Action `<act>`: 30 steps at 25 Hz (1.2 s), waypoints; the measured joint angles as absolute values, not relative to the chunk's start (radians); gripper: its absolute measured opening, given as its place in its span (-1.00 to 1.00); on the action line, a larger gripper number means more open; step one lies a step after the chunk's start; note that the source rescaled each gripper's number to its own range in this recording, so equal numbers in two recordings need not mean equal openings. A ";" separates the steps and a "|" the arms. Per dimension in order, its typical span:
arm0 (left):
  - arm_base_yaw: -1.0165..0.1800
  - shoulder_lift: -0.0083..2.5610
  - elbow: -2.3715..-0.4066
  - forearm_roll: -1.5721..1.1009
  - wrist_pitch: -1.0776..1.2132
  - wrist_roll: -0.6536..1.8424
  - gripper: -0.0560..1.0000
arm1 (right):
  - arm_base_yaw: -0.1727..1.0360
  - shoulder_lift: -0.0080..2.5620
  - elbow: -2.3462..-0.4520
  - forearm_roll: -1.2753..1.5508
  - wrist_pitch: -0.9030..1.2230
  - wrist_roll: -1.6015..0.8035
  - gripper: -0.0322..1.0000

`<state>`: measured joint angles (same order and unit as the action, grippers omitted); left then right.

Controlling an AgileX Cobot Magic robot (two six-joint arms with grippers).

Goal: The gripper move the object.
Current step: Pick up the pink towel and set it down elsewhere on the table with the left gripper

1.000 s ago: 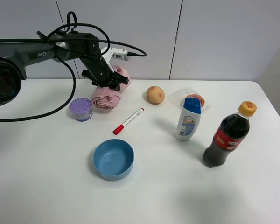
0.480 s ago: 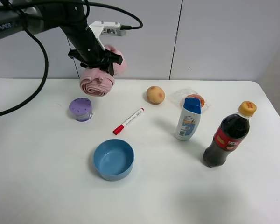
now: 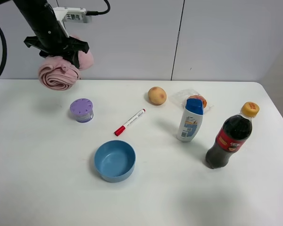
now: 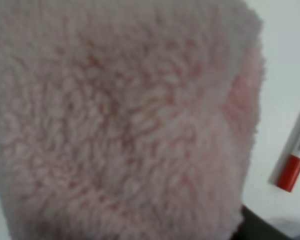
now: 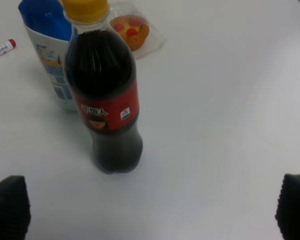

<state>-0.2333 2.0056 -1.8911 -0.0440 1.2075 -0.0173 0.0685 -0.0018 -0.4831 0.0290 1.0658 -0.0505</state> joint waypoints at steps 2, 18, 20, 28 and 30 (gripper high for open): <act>-0.195 1.971 -1.851 -0.045 1.208 -0.015 -0.89 | 0.068 -0.002 -0.483 0.029 1.066 -0.050 1.00; 0.086 1.699 -1.315 -0.043 1.135 0.000 -0.89 | 0.068 -0.002 -0.483 0.029 1.066 -0.050 1.00; 0.104 1.671 -1.203 -0.050 1.077 0.007 -0.89 | 0.068 -0.002 -0.483 0.029 1.066 -0.050 1.00; 0.109 1.662 -0.935 -0.099 0.856 0.066 -0.89 | 0.068 -0.002 -0.483 0.029 1.066 -0.050 1.00; 0.109 1.662 -0.875 -0.131 0.781 0.119 -0.89 | 0.068 -0.002 -0.483 0.029 1.066 -0.050 1.00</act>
